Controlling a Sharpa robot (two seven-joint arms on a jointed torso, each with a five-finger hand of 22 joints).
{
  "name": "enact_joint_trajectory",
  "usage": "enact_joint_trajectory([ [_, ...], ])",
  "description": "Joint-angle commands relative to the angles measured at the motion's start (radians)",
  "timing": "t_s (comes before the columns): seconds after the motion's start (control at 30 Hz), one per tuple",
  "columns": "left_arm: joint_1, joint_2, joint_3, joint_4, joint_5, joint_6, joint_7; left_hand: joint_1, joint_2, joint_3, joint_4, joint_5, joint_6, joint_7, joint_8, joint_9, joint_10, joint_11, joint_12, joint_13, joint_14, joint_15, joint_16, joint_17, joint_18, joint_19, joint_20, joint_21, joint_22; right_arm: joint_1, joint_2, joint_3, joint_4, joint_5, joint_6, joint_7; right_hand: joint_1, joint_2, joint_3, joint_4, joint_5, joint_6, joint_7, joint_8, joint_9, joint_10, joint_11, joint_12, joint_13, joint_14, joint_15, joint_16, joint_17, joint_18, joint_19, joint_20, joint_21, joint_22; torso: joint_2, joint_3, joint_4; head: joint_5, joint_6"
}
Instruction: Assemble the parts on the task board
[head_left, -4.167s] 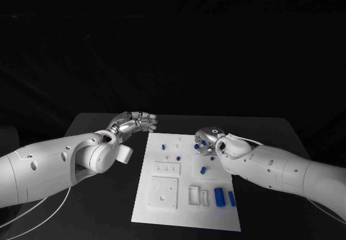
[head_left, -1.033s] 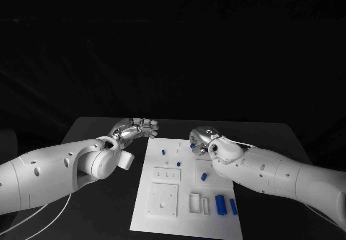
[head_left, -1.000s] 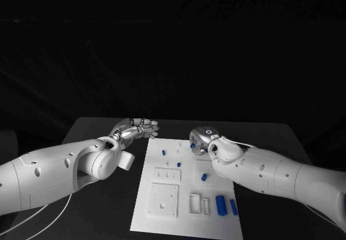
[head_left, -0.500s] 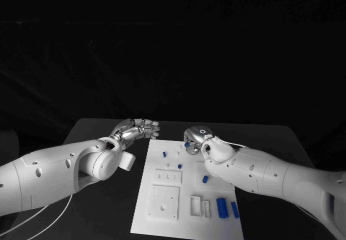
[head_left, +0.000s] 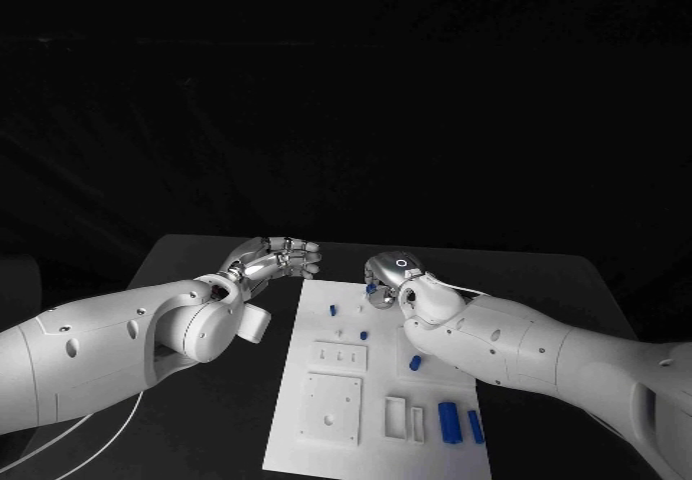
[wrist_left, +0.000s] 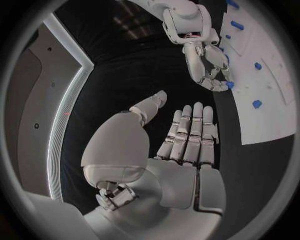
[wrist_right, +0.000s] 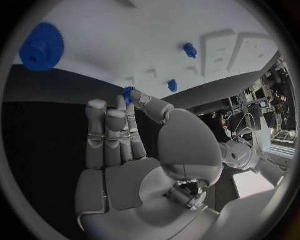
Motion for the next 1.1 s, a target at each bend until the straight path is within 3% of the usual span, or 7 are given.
enact_joint_trajectory([
  [0.03, 0.003, 0.001, 0.001, 0.005, -0.007, 0.009, 0.01, -0.009, 0.0, 0.0, -0.004, -0.005, -0.004, 0.003, -0.006, 0.002, 0.004, -0.004, -0.004, -0.001, -0.004, 0.001, -0.007, 0.0, 0.007, -0.01, 0.0, 0.003, -0.002, 0.004, 0.005, 0.0, 0.002, -0.015, -0.01, 0.004, -0.005, -0.003, 0.007, 0.0, 0.0, 0.007, -0.003, 0.005, 0.001, 0.013, 0.008, -0.002, 0.002, -0.012, -0.009, 0.005, -0.001, 0.068, -0.002, -0.007, 0.006, 0.023, 0.01, -0.0039, 0.0063, -0.003, 0.004],
  [0.63, 0.005, 0.007, 0.001, 0.0, -0.007, 0.01, 0.009, -0.01, 0.0, 0.001, -0.005, -0.005, -0.003, 0.003, -0.006, 0.002, 0.005, -0.004, -0.004, -0.001, -0.005, 0.001, -0.007, 0.001, 0.007, -0.01, 0.0, 0.004, -0.002, 0.005, 0.005, 0.0, 0.0, -0.013, -0.001, 0.0, -0.005, -0.004, 0.009, 0.0, 0.002, 0.008, -0.003, 0.004, 0.001, 0.013, 0.008, -0.003, 0.004, -0.011, -0.009, 0.005, -0.002, 0.068, -0.002, -0.007, 0.008, 0.023, 0.026, -0.0106, 0.0111, -0.006, 0.003],
  [1.1, 0.005, 0.008, 0.001, -0.001, -0.007, 0.01, 0.009, -0.011, 0.0, 0.001, -0.006, -0.005, -0.003, 0.002, -0.007, 0.003, 0.005, -0.004, -0.005, -0.001, -0.005, 0.001, -0.008, 0.001, 0.006, -0.01, 0.0, 0.004, -0.002, 0.005, 0.006, 0.0, -0.002, -0.015, 0.017, 0.0, -0.006, -0.004, 0.01, 0.0, 0.005, 0.008, -0.003, 0.003, 0.001, 0.013, 0.008, -0.005, 0.005, -0.012, -0.009, 0.006, -0.003, 0.068, -0.003, -0.008, 0.01, 0.023, 0.026, -0.0093, 0.0127, -0.007, 0.0],
])
